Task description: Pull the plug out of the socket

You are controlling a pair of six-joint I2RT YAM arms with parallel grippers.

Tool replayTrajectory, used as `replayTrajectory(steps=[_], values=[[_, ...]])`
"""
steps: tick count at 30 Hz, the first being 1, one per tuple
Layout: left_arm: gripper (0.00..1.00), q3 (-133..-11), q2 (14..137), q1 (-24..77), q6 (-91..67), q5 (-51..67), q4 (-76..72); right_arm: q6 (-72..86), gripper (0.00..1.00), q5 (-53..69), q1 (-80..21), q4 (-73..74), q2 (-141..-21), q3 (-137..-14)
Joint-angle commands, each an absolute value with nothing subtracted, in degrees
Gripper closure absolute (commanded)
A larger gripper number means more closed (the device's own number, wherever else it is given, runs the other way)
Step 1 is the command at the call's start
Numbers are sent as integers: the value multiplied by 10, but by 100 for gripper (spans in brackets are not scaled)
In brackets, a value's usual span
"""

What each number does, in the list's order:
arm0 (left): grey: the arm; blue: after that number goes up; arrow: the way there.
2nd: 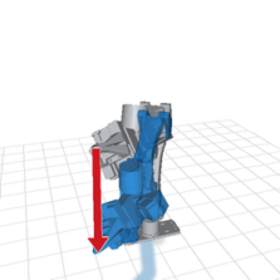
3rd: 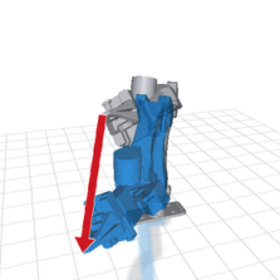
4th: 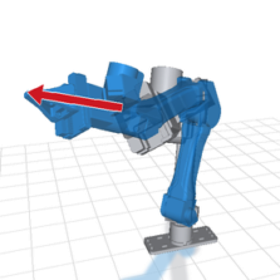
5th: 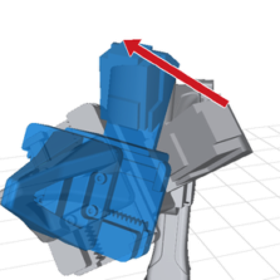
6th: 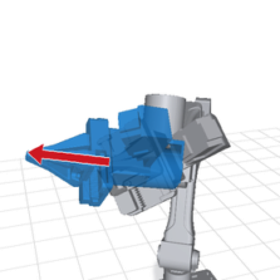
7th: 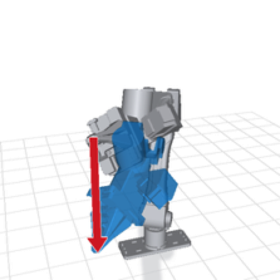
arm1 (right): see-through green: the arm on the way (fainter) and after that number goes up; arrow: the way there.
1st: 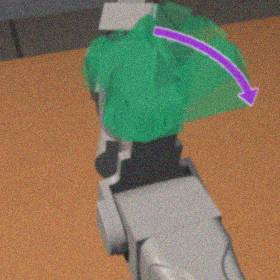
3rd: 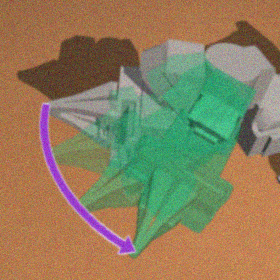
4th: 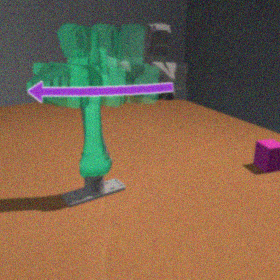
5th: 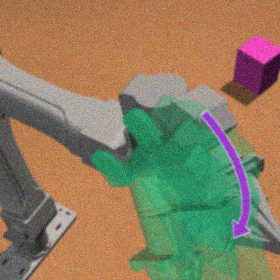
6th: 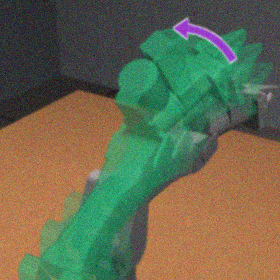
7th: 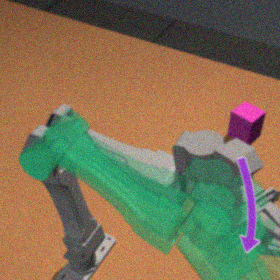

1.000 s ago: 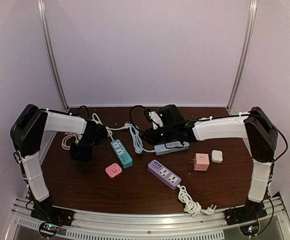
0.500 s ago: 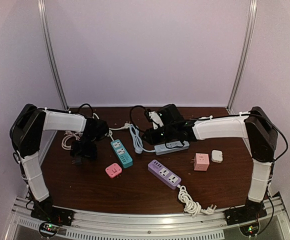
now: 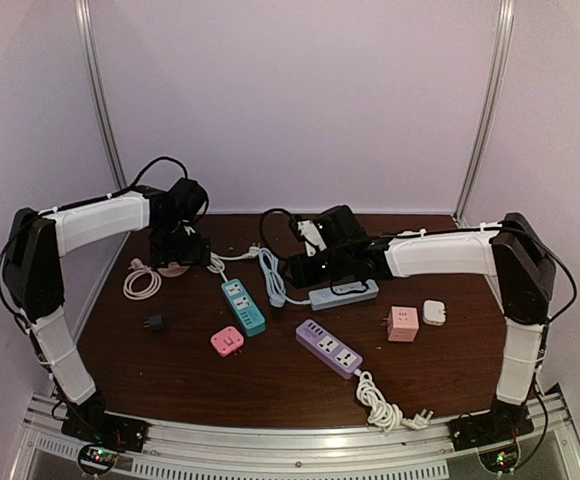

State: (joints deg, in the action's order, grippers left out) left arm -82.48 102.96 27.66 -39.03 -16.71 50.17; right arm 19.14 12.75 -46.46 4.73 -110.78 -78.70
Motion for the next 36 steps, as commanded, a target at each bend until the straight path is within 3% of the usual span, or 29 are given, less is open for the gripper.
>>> replayTrajectory(steps=[1, 4, 7, 16, 24, 36], values=[[4, -856, 1020, 224, -333, -125, 444, 191, 40, 111, -461, 62, -1090, -810], [5, -881, 1037, 189, -310, -115, 433, 191, 30, 107, -461, 72, -1091, -814], [8, -911, 1061, 161, -289, -107, 428, 190, 27, 101, -461, 79, -1088, -815], [23, -1046, 1177, 124, -244, -108, 472, 192, 27, 99, -461, 77, -1076, -800], [25, -1128, 1252, 107, -228, -111, 514, 203, 27, 104, -460, 61, -1062, -769], [27, -1120, 1282, 88, -214, -85, 518, 208, 27, 103, -461, 54, -1053, -750]])
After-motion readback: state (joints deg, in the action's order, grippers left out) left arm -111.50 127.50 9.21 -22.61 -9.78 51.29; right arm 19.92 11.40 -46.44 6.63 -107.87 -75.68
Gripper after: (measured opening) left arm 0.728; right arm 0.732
